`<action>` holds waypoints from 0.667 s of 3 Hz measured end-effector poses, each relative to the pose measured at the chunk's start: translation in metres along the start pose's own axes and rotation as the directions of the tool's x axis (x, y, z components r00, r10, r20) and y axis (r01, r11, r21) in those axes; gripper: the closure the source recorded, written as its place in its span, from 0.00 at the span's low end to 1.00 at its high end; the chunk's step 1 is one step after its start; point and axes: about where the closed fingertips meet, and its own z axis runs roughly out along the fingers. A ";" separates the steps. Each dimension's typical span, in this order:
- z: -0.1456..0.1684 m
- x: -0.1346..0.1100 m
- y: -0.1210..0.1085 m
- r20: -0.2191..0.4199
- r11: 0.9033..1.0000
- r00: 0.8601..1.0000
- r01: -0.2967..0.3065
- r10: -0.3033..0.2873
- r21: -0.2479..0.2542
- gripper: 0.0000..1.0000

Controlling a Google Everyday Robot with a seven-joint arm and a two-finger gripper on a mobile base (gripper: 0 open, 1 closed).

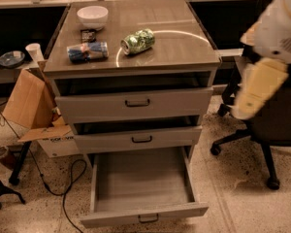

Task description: Place green can into bottom drawer

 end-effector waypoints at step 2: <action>0.078 -0.100 -0.051 0.208 0.960 0.937 -0.280 0.280 -0.029 0.00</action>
Offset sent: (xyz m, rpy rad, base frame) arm 0.1653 0.1468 -0.0432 0.4760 -0.0545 -0.4102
